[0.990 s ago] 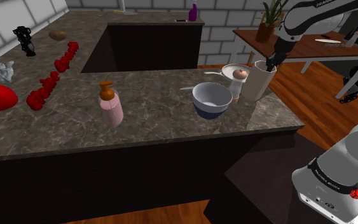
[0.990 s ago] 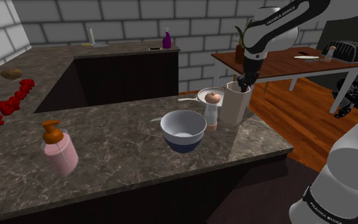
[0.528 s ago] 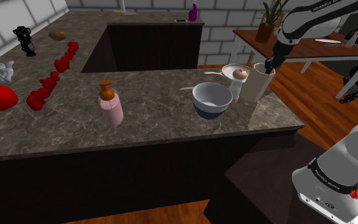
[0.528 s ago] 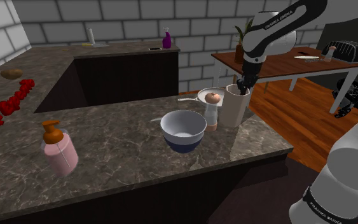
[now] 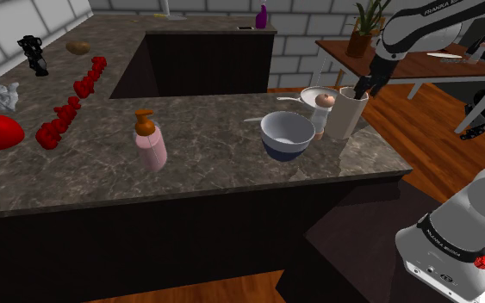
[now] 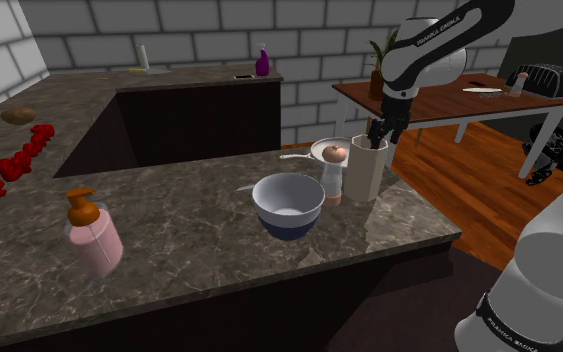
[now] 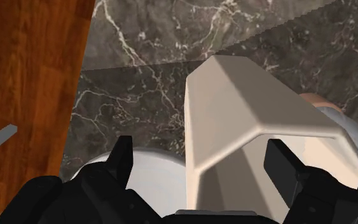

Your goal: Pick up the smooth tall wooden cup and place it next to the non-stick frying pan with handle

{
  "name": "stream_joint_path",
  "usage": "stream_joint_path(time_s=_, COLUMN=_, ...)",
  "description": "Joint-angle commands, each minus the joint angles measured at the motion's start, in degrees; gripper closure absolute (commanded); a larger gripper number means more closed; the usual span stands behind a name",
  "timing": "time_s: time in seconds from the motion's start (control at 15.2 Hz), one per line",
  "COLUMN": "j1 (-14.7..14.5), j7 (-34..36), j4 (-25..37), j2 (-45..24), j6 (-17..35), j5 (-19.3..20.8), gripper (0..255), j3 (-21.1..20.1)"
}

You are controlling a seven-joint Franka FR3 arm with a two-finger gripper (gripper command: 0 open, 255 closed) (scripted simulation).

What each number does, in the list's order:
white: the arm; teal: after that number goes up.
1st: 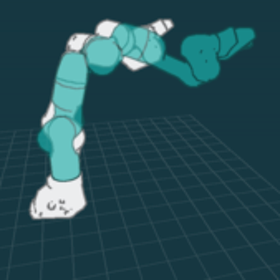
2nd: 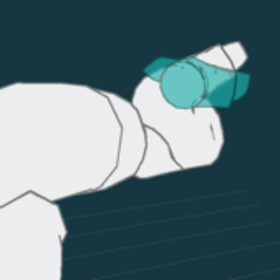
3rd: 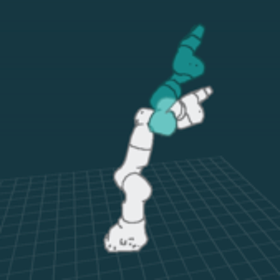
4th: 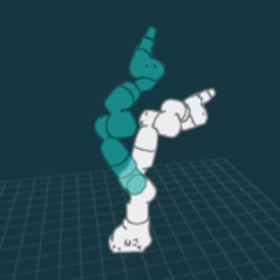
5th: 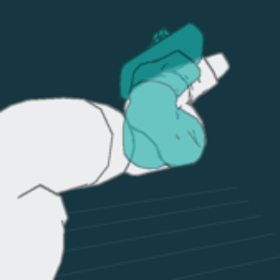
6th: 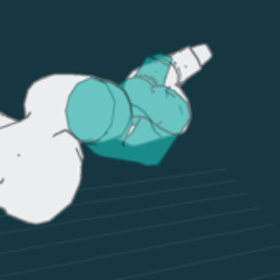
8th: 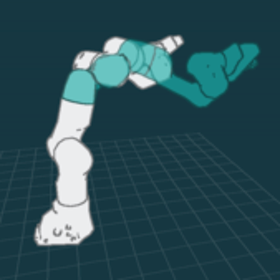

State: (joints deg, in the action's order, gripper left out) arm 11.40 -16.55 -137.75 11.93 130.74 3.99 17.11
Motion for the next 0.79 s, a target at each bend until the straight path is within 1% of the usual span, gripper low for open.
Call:
stream_joint_path(time_s=0.0, j1=0.06, j7=0.24, j4=0.90, j2=1.20, j6=-2.07, j5=0.29, gripper=0, j3=-0.18)
stream_joint_path(time_s=0.2, j1=0.16, j7=0.74, j4=3.80, j2=4.05, j6=-7.76, j5=0.85, gripper=0, j3=-0.70)
stream_joint_path(time_s=0.73, j1=0.18, j7=0.74, j4=3.80, j2=4.05, j6=-7.75, j5=0.84, gripper=0, j3=-0.71)
